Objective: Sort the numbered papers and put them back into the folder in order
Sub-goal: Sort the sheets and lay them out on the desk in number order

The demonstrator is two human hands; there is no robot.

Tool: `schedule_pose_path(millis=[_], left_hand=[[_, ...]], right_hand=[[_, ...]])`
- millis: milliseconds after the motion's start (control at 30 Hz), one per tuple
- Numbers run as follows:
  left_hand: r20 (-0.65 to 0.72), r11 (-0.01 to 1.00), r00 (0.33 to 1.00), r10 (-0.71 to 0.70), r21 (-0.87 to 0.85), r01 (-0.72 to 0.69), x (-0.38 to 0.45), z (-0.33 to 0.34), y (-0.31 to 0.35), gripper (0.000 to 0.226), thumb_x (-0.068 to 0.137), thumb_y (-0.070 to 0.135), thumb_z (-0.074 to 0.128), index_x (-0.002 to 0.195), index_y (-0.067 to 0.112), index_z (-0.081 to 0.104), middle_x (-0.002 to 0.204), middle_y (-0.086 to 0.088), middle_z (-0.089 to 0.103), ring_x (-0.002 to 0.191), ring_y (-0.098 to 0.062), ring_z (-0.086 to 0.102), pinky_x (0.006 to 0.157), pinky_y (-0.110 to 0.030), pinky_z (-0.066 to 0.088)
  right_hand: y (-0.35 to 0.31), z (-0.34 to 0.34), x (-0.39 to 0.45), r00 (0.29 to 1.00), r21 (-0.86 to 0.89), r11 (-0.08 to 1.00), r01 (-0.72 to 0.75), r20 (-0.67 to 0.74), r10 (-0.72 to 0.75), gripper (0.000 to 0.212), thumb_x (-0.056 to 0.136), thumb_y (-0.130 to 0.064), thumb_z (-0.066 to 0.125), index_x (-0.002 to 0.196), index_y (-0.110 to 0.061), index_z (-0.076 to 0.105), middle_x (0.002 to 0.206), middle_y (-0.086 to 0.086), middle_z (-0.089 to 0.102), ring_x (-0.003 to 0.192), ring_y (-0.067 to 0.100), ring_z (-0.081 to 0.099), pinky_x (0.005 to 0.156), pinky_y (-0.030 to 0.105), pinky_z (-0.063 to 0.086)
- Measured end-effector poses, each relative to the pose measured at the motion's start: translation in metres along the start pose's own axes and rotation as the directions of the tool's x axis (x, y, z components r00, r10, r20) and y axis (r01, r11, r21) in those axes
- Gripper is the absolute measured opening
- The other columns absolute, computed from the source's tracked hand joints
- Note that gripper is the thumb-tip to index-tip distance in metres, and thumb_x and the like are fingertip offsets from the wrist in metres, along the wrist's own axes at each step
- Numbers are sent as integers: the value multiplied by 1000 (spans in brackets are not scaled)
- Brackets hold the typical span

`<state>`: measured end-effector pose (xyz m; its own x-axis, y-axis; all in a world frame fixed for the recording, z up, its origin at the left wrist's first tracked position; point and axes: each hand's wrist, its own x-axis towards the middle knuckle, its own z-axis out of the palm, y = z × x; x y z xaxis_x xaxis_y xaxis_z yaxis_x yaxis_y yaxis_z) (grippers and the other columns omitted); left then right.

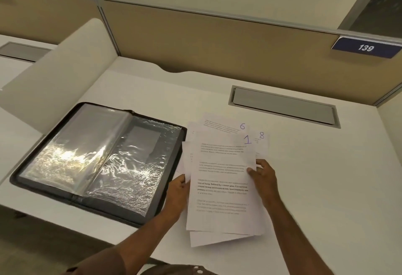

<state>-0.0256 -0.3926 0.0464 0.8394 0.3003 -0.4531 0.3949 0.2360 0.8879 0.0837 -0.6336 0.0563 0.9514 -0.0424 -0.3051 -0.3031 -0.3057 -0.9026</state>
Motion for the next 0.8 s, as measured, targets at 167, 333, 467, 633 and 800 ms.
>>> schedule_pose_path(millis=[167, 333, 467, 633, 800], left_hand=[[61, 963, 989, -132, 244, 114, 5, -10, -7, 17, 104, 19, 56, 102, 7, 68, 84, -13, 76, 66, -30, 72, 57, -38, 60], [-69, 812, 985, -160, 558, 171, 5, -21, -3, 42, 102, 32, 57, 77, 0, 67, 62, -15, 70, 49, -24, 67, 48, -30, 55], [-35, 716, 974, -225, 672, 190, 3, -21, -3, 38, 100, 35, 61, 80, 3, 69, 62, -10, 72, 54, -24, 71, 50, -33, 60], [-23, 659, 966, -256, 728, 192, 2, -11, -4, 37, 96, 33, 66, 77, 2, 65, 66, -13, 73, 49, -20, 66, 53, -37, 59], [-20, 637, 964, -264, 747, 190, 3, -9, -9, 32, 95, 30, 68, 75, 6, 63, 68, -14, 73, 49, -19, 65, 55, -41, 60]], right_hand=[[10, -7, 11, 999, -239, 971, 30, -4, -32, 32, 94, -5, 64, 124, -15, 60, 117, 7, 72, 104, 27, 69, 91, 37, 55], [14, -10, 3, 990, -495, 857, 143, 55, -133, 28, 97, -12, 60, 125, -16, 61, 119, 5, 70, 103, 26, 67, 83, 31, 51], [24, 0, -8, 991, -650, 755, 85, -25, -134, 36, 93, -23, 68, 126, -17, 58, 118, 4, 65, 109, 26, 62, 85, 40, 54], [23, 16, -16, 999, -629, 777, -24, -47, -7, 52, 88, -27, 73, 133, -16, 50, 127, 9, 59, 115, 30, 58, 91, 41, 50], [15, 14, -14, 986, -471, 867, -161, -32, 166, 49, 87, -26, 76, 127, -13, 51, 111, 1, 63, 96, 22, 62, 78, 31, 47]])
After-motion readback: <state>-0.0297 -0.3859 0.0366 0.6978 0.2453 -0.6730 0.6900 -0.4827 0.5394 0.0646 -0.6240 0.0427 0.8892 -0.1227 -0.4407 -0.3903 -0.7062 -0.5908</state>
